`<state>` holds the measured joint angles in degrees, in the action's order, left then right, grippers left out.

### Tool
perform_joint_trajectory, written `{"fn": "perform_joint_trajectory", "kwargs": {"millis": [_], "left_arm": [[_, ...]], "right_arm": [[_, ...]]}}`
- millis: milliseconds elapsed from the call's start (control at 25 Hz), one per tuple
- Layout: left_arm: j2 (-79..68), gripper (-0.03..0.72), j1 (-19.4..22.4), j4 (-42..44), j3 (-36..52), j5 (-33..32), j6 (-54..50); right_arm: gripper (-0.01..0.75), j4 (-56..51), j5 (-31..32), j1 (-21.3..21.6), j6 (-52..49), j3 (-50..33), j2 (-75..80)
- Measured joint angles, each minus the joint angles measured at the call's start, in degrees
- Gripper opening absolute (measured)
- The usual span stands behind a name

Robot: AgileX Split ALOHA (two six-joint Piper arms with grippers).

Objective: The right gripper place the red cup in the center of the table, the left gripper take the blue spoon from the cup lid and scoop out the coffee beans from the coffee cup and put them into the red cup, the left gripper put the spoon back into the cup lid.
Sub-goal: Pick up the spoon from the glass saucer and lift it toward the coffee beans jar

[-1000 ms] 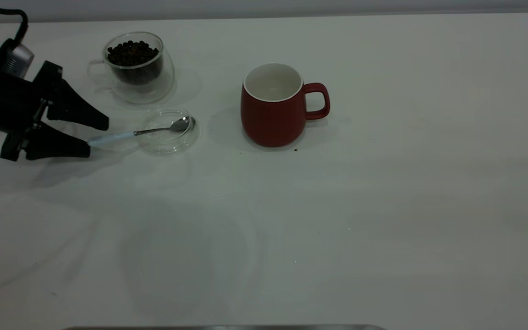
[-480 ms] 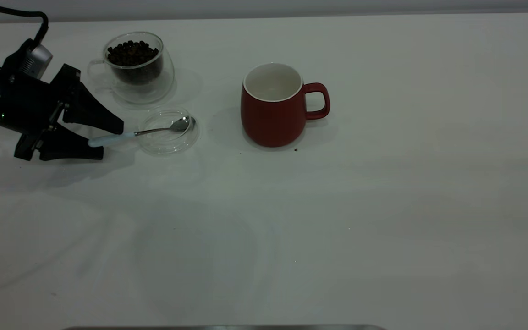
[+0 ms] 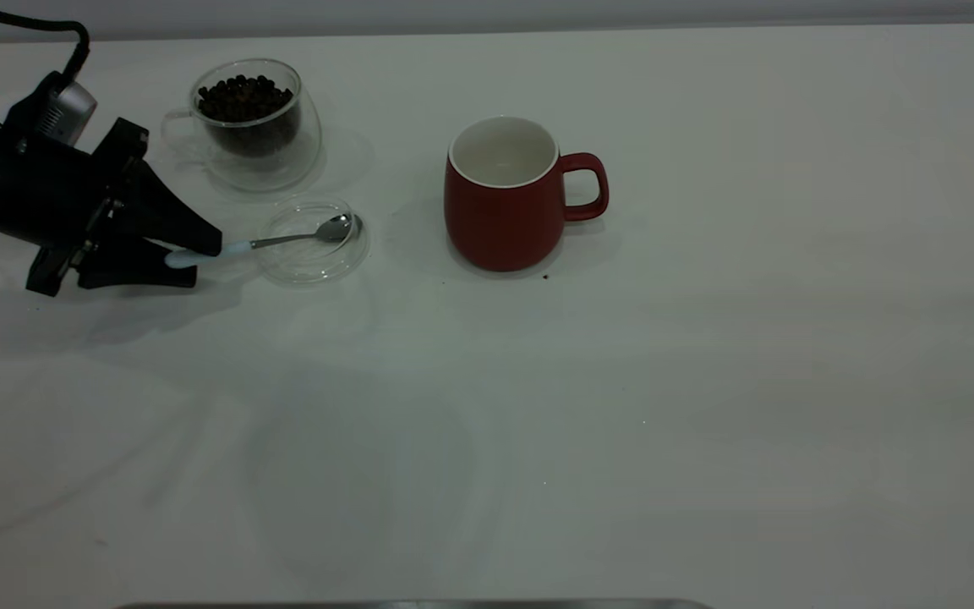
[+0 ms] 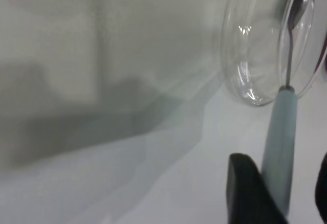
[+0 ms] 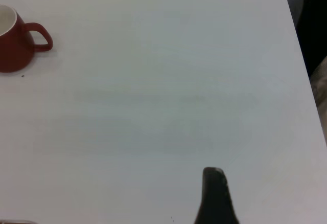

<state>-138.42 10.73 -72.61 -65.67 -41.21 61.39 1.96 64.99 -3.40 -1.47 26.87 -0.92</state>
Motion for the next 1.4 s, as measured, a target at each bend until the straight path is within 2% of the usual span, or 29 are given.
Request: {"fn": "perform_joint_trajectory", "kwargs": {"millis": [240, 400, 760, 960, 1240, 1400], "left_arm": [[0.0, 0.242, 0.0, 0.0, 0.0, -0.26, -0.1], [0.0, 0.19, 0.0, 0.0, 0.0, -1.87, -0.15], [0.0, 0.137, 0.0, 0.0, 0.0, -3.78, -0.22], [0.19, 0.137, 0.0, 0.45, 0.0, -4.33, -3.11], [5.74, 0.129, 0.0, 12.69, 0.0, -3.8, -9.05], [9.34, 0.127, 0.0, 16.66, 0.0, -6.99, -9.9]], "right_arm": [[0.573, 0.0, 0.0, 0.0, 0.0, 0.0, 0.0], [0.573, 0.0, 0.0, 0.0, 0.0, 0.0, 0.0], [0.573, 0.0, 0.0, 0.0, 0.0, 0.0, 0.0], [0.573, 0.0, 0.0, 0.0, 0.0, 0.0, 0.0], [0.573, 0.0, 0.0, 0.0, 0.0, 0.0, 0.0], [0.573, 0.0, 0.0, 0.0, 0.0, 0.0, 0.0]]}}
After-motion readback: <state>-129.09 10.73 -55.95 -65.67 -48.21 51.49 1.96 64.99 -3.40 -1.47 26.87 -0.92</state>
